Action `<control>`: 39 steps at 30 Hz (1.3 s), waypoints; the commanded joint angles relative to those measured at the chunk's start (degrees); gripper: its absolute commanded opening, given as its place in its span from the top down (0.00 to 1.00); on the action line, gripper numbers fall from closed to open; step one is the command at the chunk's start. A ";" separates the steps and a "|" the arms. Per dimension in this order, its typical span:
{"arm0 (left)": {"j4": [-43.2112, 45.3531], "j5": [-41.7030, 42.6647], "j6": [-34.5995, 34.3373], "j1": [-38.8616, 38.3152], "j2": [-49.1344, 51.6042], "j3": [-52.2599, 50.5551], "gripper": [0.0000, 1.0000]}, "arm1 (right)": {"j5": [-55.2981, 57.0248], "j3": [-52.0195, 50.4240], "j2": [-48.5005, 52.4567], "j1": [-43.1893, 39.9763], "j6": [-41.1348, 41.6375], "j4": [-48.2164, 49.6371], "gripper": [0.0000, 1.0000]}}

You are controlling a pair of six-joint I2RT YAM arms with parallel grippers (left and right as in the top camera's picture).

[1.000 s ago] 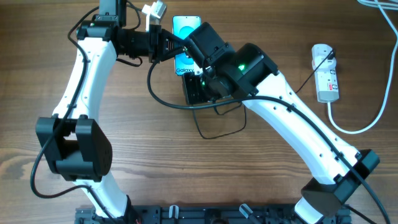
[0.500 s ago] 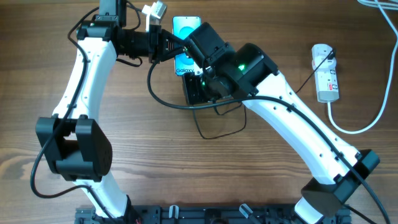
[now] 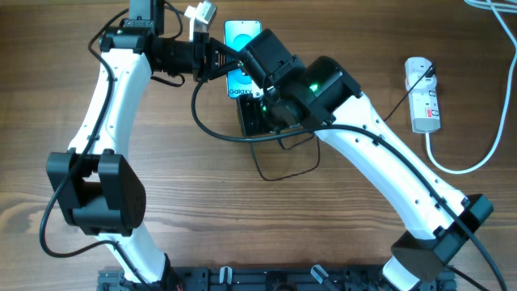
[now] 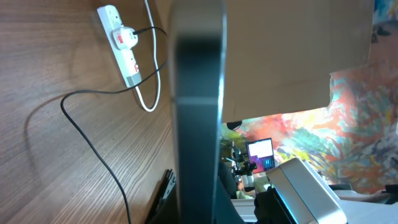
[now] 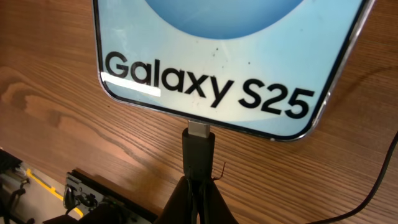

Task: Plug charger to phone and switch on socket

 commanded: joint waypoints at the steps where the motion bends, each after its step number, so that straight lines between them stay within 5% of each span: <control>1: -0.04 3.02 2.78 -0.31 -1.57 0.17 0.96 | -0.90 0.22 0.46 0.00 -0.37 0.24 0.96; 39: -0.44 3.06 3.02 -0.31 -1.60 0.17 0.96 | 0.31 0.22 1.81 -0.48 0.72 0.17 0.95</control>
